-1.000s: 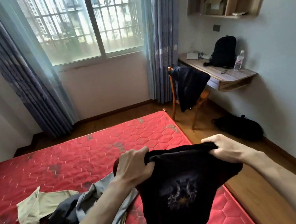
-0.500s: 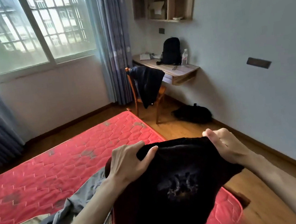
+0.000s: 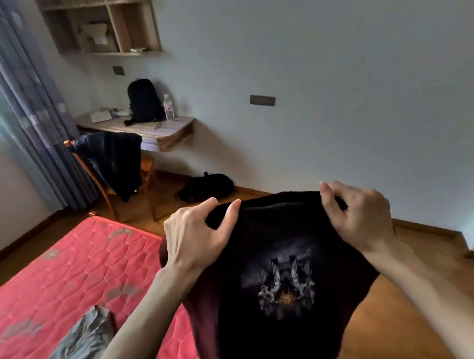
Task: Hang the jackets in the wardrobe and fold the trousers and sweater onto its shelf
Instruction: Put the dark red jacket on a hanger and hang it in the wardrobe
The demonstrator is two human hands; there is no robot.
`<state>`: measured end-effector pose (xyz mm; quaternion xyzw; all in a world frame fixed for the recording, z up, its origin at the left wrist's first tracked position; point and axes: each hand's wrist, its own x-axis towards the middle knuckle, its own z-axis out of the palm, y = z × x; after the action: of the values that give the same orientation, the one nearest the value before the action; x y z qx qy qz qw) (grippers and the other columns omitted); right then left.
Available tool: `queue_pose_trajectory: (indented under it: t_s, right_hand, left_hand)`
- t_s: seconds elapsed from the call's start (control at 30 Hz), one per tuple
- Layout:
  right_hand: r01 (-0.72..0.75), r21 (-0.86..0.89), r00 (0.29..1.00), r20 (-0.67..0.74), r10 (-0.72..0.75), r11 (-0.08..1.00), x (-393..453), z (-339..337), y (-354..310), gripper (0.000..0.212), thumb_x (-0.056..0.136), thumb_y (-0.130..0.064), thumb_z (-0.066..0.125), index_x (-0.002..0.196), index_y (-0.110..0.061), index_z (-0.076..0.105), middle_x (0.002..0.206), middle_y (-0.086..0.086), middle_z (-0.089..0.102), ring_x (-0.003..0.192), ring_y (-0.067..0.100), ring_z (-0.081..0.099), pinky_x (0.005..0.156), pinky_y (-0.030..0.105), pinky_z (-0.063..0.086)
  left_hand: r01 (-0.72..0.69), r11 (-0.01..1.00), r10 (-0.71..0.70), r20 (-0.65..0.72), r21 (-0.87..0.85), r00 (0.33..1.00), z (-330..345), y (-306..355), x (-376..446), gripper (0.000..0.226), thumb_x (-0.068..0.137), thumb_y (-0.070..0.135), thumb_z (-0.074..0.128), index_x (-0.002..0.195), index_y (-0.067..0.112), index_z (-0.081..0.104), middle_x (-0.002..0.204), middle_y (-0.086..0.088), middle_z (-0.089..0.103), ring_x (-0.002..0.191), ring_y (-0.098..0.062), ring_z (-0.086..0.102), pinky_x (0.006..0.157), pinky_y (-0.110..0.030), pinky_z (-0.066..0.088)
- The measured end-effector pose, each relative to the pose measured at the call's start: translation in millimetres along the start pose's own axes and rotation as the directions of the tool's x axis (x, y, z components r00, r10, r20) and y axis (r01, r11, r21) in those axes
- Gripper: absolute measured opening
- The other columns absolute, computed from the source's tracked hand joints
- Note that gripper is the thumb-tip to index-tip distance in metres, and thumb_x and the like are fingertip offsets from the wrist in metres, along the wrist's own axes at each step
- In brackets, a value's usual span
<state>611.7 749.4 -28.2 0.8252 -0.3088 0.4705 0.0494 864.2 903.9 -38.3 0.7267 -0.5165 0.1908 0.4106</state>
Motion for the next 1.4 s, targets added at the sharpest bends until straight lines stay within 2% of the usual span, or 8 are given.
queue_pose_trajectory:
  t_s: [0.1, 0.23, 0.33, 0.47, 0.67, 0.93, 1.17, 1.4]
  right_hand:
    - [-0.066, -0.153, 0.992, -0.113, 0.049, 0.986, -10, -34, 29, 0.051, 0.107, -0.041, 0.044, 0.063, -0.015, 0.052, 0.051, -0.007, 0.033, 0.04, 0.019, 0.036, 0.048, 0.022, 0.023]
    - [-0.164, -0.262, 0.974, -0.198, 0.113, 0.951, -25, -91, 69, 0.048, 0.105, -0.037, 0.047, 0.064, -0.014, 0.055, 0.048, 0.001, 0.046, 0.038, 0.028, 0.046, 0.049, 0.023, 0.025]
    - [-0.231, -0.309, 0.958, -0.237, 0.16, 0.923, -36, -140, 97, 0.05, 0.107, -0.036, 0.044, 0.064, -0.012, 0.053, 0.046, -0.002, 0.041, 0.037, 0.024, 0.037, 0.048, 0.02, 0.018]
    - [-0.334, -0.319, 0.929, -0.27, 0.253, 0.887, -48, -208, 123, 0.052, 0.108, -0.029, 0.039, 0.06, -0.01, 0.048, 0.044, -0.011, 0.022, 0.035, 0.016, 0.022, 0.048, 0.018, 0.01]
    - [-0.382, -0.428, 0.896, -0.389, 0.215, 0.819, -65, -304, 146, 0.051, 0.107, -0.025, 0.041, 0.059, -0.009, 0.05, 0.043, -0.005, 0.028, 0.034, 0.023, 0.028, 0.047, 0.021, 0.014]
    - [-0.396, -0.666, 0.882, -0.468, 0.059, 0.632, -94, -424, 166, 0.048, 0.109, -0.018, 0.05, 0.061, -0.013, 0.047, 0.049, -0.006, 0.033, 0.039, 0.019, 0.028, 0.048, 0.023, 0.019]
    - [-0.535, -0.723, 0.825, -0.56, 0.083, 0.437, -124, -523, 172, 0.05, 0.109, -0.024, 0.049, 0.062, -0.008, 0.048, 0.047, -0.001, 0.037, 0.04, 0.026, 0.031, 0.048, 0.02, 0.011]
    - [-0.668, -0.708, 0.739, -0.666, 0.098, 0.229, -166, -596, 162, 0.051, 0.107, -0.032, 0.047, 0.062, -0.008, 0.046, 0.049, -0.007, 0.026, 0.044, 0.032, 0.032, 0.05, 0.03, 0.029]
  left_hand:
    - [-0.076, 0.996, 0.075, -0.011, -0.049, 0.997, 21, 43, 15, 0.057, 0.094, 0.067, 0.053, 0.059, 0.024, 0.037, 0.043, 0.005, 0.029, 0.045, -0.023, 0.052, 0.051, -0.033, 0.036]
    - [-0.121, 0.99, 0.125, 0.046, -0.077, 0.991, 50, 111, 29, 0.063, 0.091, 0.071, 0.048, 0.062, 0.015, 0.048, 0.045, -0.001, 0.047, 0.057, -0.035, 0.062, 0.055, -0.034, 0.035]
    - [-0.177, 0.972, 0.184, 0.03, -0.154, 0.982, 70, 164, 33, 0.058, 0.09, 0.07, 0.049, 0.061, 0.021, 0.037, 0.043, -0.002, 0.044, 0.055, -0.04, 0.06, 0.056, -0.032, 0.033]
    - [-0.221, 0.94, 0.234, 0.02, -0.259, 0.972, 89, 233, 33, 0.062, 0.092, 0.067, 0.05, 0.06, 0.014, 0.042, 0.041, 0.002, 0.031, 0.045, -0.034, 0.045, 0.053, -0.032, 0.037]
    - [-0.227, 0.865, 0.261, 0.015, -0.447, 0.965, 110, 336, 30, 0.064, 0.093, 0.065, 0.051, 0.059, 0.011, 0.042, 0.044, -0.002, 0.037, 0.048, -0.033, 0.047, 0.053, -0.032, 0.03]
    - [-0.23, 0.724, 0.315, 0.016, -0.65, 0.949, 123, 463, 4, 0.062, 0.095, 0.057, 0.057, 0.058, 0.015, 0.029, 0.046, -0.003, 0.025, 0.049, -0.029, 0.032, 0.046, -0.028, 0.024]
    - [-0.238, 0.59, 0.405, 0.027, -0.772, 0.914, 123, 576, -20, 0.062, 0.095, 0.055, 0.057, 0.058, 0.013, 0.031, 0.046, -0.003, 0.025, 0.045, -0.018, 0.026, 0.046, -0.029, 0.024]
    - [-0.258, 0.41, 0.547, 0.009, -0.874, 0.837, 129, 671, -55, 0.062, 0.094, 0.061, 0.052, 0.056, 0.02, 0.027, 0.044, -0.002, 0.026, 0.046, -0.02, 0.026, 0.049, -0.03, 0.021]
